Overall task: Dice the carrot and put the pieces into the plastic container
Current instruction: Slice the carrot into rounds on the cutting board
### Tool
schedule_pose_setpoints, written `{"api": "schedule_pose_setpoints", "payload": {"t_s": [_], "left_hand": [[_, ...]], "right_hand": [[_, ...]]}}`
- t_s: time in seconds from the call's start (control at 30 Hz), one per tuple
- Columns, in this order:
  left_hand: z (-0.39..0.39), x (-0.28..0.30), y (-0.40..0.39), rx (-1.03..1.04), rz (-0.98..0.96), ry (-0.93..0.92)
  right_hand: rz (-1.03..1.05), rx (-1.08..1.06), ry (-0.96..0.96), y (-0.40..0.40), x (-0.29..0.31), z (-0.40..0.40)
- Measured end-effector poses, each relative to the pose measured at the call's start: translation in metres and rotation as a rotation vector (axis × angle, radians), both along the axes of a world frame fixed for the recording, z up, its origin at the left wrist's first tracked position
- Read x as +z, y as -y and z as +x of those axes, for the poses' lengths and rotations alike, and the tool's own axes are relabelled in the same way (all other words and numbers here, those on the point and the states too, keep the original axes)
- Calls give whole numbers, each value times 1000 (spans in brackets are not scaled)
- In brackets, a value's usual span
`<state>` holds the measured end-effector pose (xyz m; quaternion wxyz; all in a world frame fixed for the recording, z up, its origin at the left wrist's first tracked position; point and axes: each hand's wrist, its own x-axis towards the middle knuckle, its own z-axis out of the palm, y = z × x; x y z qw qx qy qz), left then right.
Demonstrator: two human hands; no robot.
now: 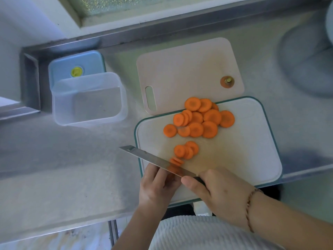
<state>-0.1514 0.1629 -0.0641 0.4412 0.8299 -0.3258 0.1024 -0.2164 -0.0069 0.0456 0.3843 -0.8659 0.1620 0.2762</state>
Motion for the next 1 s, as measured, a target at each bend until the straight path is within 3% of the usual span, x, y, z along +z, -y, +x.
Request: {"api": "schedule_pose_setpoints", "payload": {"t_s": [0.1,0.23,0.43,0.87,1.0], "left_hand": [[1,-2,-1,-1,-8,-9],[0,0,2,-27,7,30],[-4,0,-6,13,12,-65],[-1,-2,-8,-32,54,-50],[-2,-1,-8,-34,5,-25]], "right_hand": [[28,-28,-14,-2,-8,10],[-13,13,108,-15,-27,37],[9,-21,159,-18,-14,33],[1,11,-45,-2,5,2],[-70,15,81,-9,-18,21]]}}
